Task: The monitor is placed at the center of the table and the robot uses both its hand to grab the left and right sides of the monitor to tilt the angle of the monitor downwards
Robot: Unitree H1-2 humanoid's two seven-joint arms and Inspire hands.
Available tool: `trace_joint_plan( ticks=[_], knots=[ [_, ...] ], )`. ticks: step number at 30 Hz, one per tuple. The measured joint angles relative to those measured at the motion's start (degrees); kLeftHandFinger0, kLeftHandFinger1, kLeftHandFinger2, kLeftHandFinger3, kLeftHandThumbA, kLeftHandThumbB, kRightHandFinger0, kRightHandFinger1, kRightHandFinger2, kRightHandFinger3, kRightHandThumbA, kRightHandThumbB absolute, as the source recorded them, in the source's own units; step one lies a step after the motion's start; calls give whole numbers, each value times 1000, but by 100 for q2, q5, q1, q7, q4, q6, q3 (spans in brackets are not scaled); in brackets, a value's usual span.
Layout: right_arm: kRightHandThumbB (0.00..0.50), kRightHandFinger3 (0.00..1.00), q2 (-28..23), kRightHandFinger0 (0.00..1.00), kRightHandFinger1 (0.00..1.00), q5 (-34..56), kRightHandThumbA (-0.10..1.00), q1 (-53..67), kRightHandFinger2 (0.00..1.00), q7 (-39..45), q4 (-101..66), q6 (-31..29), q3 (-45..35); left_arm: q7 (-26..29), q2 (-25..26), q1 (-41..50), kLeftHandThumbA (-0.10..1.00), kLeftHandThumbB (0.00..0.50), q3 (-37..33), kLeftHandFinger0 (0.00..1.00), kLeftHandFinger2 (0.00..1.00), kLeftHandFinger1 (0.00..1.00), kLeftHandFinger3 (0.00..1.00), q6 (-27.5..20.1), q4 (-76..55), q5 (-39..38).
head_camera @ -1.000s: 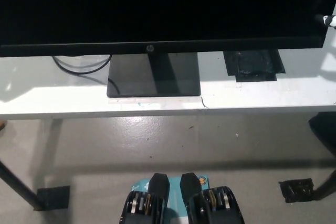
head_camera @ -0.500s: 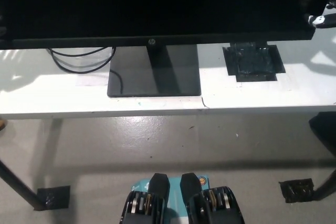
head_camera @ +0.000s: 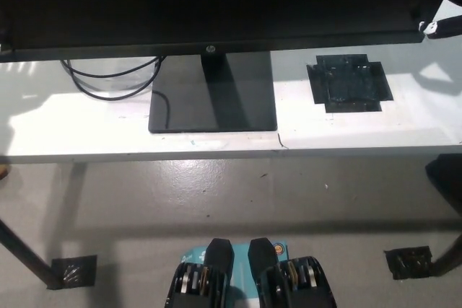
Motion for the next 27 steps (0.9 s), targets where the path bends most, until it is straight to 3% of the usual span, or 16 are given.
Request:
trace_joint_plan(
  ticks=[8, 11, 12, 13, 14, 17, 19, 21, 23, 26, 27],
  knots=[
    [500, 1000, 25, 1000, 1000, -296, 521, 190, 1000, -584, -228, -229, -311, 285, -62, -69, 818, 352, 285, 1000, 1000, 1000, 1000, -164, 300, 118],
    [500, 1000, -77, 1000, 1000, -247, 604, 561, 1000, -609, -804, -228, -704, 311, -31, 131, 942, 449, 695, 1000, 1000, 1000, 1000, -261, 192, -29],
    [500, 1000, -109, 1000, 1000, -231, 663, 691, 1000, -615, -966, -227, -804, 325, -16, 217, 923, 449, 809, 1000, 1000, 1000, 1000, -273, 100, -72],
    [500, 1000, -166, 1000, 1000, -203, 680, 869, 1000, -622, -1231, -222, -959, 341, -6, 352, 907, 447, 951, 1000, 1000, 1000, 1000, -279, -2, -131],
    [500, 1000, -189, 1000, 1000, -173, 714, 965, 1000, -627, -1355, -221, -1027, 352, -3, 451, 870, 402, 1047, 1000, 1000, 1000, 1000, -279, -67, -182],
    [500, 1000, -260, 1000, 1000, -49, 745, 1339, 1000, -628, -1823, -213, -1337, 356, 18, 812, 907, 407, 1379, 1000, 1000, 1000, 1000, -288, -343, -340],
    [500, 1000, -316, 1000, 1000, 172, 733, 1791, 1000, -610, -2409, -197, -1728, 358, 40, 1385, 846, 363, 1791, 1000, 1000, 1000, 1000, -312, -780, -545],
    [500, 1000, -378, 1000, 1000, 372, 744, 2199, 1000, -529, -2851, -174, -2011, 348, 76, 2003, 842, 373, 2237, 1000, 1000, 1000, 1000, -337, -1265, -781],
    [500, 1000, -436, 1000, 1000, 523, 744, 2560, 1000, -451, -3152, -160, -2216, 335, 107, 2517, 827, 346, 2563, 1000, 1000, 1000, 1000, -351, -1659, -959],
    [500, 1000, -527, 1000, 1000, 757, 746, 3136, 1000, -297, -3557, -123, -2513, 291, 131, 3356, 824, 344, 3135, 1000, 1000, 1000, 1000, -364, -2282, -1300],
    [500, 1000, -544, 1000, 1000, 822, 726, 3311, 1000, -245, -3665, -116, -2589, 262, 132, 3570, 901, 340, 3318, 1000, 1000, 1000, 1000, -366, -2457, -1414]
  ],
)
